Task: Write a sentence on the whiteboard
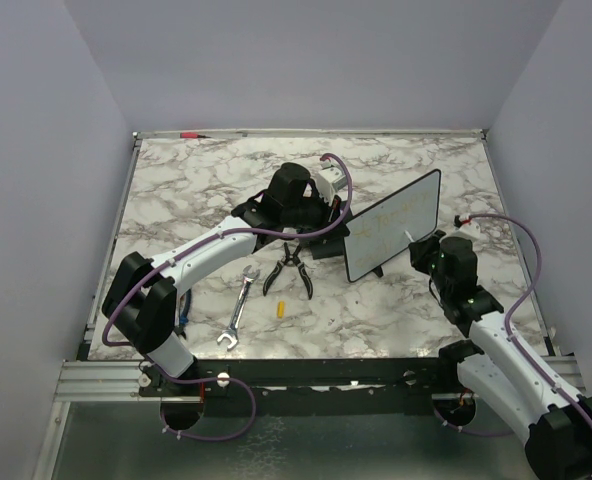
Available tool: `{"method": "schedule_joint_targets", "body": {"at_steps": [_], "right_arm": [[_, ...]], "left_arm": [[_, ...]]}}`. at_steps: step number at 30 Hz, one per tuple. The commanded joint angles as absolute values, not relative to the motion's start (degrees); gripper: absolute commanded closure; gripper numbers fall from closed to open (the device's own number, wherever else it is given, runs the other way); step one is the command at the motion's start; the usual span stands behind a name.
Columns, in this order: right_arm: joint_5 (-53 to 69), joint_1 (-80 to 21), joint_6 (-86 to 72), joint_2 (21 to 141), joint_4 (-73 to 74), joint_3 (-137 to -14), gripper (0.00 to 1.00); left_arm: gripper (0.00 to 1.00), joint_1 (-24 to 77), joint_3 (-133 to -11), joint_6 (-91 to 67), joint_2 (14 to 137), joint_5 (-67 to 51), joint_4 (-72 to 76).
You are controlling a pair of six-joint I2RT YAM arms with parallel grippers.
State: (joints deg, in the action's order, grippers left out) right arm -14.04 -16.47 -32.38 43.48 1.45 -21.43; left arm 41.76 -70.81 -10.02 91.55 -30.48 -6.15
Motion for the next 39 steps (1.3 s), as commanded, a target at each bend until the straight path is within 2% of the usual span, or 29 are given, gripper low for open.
{"method": "schedule_joint_targets", "body": {"at_steps": [1, 7, 15, 39], "right_arm": [[-9.0, -16.3, -31.7, 43.4, -0.4, -21.0, 0.99], [-5.1, -16.3, -31.3, 44.1, -0.1, -20.1, 0.99], [-8.8, -16.3, -33.6, 45.3, 3.4, -19.9, 0.99], [-13.2, -16.3, -31.8, 48.4, -1.6, -22.9, 0.99]], "left_arm": [[1.0, 42.7, -72.1, -9.9, 92.1, -33.6, -8.2], [1.0, 42.8, -72.1, -10.0, 92.1, -33.7, -8.1], [1.0, 42.8, -72.1, -10.1, 92.1, -33.7, -8.2], [1.0, 42.7, -72.1, -10.1, 92.2, -33.6, -8.2]]}}
